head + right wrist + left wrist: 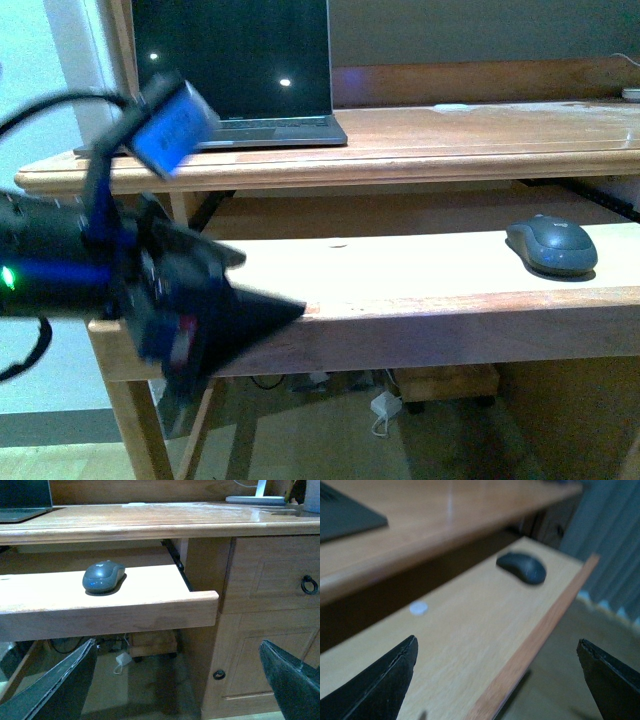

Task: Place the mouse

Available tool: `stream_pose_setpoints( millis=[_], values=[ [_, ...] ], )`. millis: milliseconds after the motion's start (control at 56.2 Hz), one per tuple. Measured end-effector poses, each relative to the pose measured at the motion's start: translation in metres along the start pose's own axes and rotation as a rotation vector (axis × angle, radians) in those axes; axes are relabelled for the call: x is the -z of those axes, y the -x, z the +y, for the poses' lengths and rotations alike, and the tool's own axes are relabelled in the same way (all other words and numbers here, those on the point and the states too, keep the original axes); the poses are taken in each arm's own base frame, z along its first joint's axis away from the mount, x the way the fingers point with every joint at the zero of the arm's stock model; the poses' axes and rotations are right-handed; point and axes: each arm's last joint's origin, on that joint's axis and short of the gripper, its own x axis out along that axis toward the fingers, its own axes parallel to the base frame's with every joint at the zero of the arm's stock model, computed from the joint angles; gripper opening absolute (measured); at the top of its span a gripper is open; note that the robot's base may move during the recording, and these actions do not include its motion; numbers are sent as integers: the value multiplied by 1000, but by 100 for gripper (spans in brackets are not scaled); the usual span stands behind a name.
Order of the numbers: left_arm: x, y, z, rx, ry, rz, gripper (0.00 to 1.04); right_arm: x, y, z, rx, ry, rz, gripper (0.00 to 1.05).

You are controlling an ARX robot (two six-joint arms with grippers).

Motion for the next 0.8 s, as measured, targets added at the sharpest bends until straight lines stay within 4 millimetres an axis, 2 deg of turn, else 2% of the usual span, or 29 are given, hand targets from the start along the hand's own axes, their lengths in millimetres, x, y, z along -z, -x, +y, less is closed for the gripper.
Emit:
stream_pose_setpoints(
  millis=[71,142,302,356,498,569,658,800],
  values=[
    [-22,19,-14,-68,128,-88,97,0,0,0,0,0,0,97],
    [-27,36,-28,-169,214,-117,97,0,0,0,0,0,0,97],
    [-3,67,-55,-454,254,-73,97,0,0,0,0,0,0,97],
    [6,86,-70,-556,227,-84,97,0,0,0,0,0,0,97],
    [25,117,-102,-684,192,-126,97,0,0,0,0,0,0,97],
    [37,128,-113,-819,100,-193,86,0,0,0,0,0,0,97],
    [57,144,-119,-943,42,-189,72,0,0,0,1,0,0,97],
    [88,164,-125,-930,1,-190,49,0,0,0,0,0,0,97]
  ],
)
